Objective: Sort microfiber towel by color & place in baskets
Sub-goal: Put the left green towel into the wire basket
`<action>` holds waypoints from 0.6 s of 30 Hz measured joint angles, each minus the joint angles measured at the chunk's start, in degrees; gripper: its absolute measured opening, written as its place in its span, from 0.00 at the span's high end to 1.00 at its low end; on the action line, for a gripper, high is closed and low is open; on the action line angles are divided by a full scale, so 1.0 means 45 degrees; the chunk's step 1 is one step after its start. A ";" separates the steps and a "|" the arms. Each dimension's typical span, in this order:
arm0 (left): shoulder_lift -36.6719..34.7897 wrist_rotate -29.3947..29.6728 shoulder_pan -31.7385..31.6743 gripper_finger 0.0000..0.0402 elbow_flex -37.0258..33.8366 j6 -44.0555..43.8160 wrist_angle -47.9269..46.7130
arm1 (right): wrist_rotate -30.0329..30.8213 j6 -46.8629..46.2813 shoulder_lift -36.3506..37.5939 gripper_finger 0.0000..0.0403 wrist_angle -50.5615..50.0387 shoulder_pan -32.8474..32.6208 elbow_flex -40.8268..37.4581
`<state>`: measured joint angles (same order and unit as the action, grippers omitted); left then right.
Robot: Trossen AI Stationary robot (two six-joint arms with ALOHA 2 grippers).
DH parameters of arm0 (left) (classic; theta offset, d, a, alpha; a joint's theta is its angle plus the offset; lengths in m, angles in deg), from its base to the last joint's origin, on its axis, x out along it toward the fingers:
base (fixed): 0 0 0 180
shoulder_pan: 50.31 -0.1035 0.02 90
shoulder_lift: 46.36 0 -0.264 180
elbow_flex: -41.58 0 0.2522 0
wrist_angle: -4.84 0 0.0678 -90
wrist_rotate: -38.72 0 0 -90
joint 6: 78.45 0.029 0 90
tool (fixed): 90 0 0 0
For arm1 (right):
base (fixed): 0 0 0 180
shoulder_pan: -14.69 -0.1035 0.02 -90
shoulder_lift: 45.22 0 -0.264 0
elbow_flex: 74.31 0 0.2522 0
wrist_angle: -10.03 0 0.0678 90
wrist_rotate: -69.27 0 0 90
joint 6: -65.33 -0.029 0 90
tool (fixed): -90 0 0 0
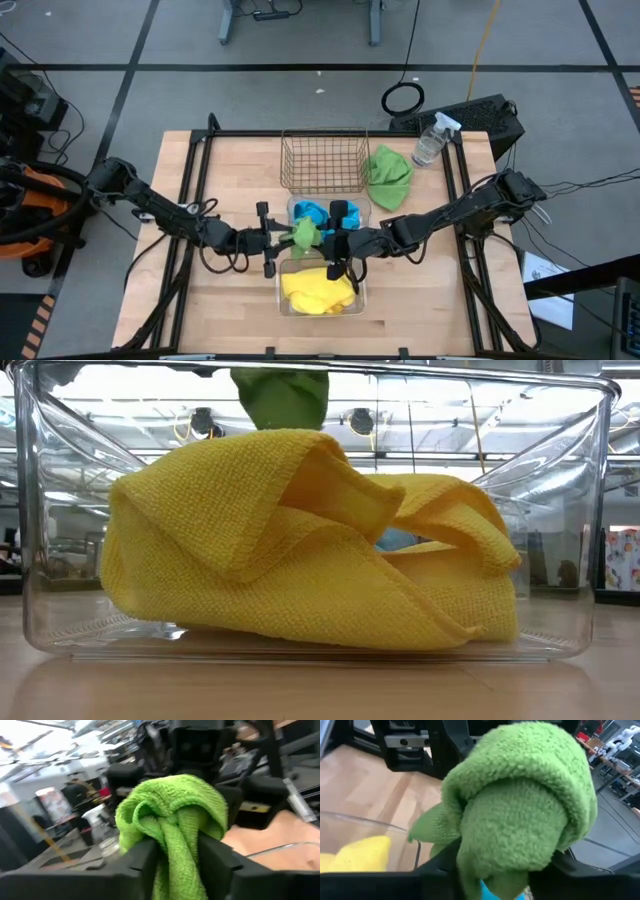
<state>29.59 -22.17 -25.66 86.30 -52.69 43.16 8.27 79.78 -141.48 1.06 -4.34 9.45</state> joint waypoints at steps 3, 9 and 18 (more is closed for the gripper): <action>-0.0006 0.1337 0.0231 0.55 0.0010 0.0000 -0.0267 | 0.0027 0.0257 -0.0005 0.74 -0.0167 0.0000 -0.0010; -0.0010 0.2459 0.0753 0.31 0.0024 0.0052 -0.0872 | 0.0449 0.0810 0.0247 0.94 -0.0647 0.0039 -0.0015; -0.0482 0.3122 0.0947 0.23 0.0024 -0.0022 -0.2129 | 0.0499 0.1181 0.1551 0.96 -0.1443 0.0629 -0.0014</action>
<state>27.42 -8.12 -21.40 86.41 -52.79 33.58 10.51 85.09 -134.50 -5.43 -1.51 9.38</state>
